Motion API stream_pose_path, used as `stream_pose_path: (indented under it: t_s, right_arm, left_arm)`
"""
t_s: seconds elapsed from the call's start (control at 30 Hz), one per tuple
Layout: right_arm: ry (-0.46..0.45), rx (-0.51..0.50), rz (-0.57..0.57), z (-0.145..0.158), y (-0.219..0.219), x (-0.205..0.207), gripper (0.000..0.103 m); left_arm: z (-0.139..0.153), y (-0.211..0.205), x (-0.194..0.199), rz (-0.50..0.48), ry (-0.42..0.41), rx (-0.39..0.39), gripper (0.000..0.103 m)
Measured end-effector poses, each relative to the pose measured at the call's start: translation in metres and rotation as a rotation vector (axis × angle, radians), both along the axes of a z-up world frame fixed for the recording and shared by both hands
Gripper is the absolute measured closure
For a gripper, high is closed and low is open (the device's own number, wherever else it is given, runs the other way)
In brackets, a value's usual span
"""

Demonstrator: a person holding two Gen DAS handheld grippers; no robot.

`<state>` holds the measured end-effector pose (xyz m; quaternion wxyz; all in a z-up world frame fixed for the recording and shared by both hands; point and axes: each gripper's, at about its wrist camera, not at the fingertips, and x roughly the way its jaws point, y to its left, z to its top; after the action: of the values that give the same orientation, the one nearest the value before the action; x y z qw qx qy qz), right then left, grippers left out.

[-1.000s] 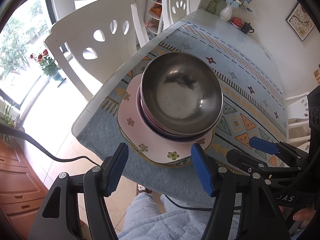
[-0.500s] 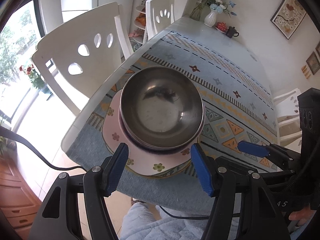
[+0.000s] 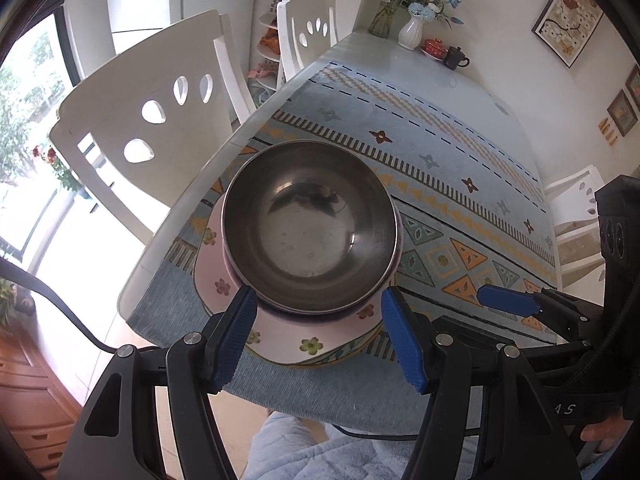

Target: Organize plates and bowls

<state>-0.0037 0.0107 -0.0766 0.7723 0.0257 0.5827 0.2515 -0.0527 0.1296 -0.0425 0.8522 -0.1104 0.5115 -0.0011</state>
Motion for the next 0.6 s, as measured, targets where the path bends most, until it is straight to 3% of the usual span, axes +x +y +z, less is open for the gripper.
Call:
stream_pose_path:
  t_s: [0.6]
  right_arm:
    - [0.015,-0.003,-0.016,-0.0027,-0.0080,0.0036,0.025]
  left_arm:
    - [-0.0014,-0.0048,0.0044,-0.012,0.004,-0.008,0.041]
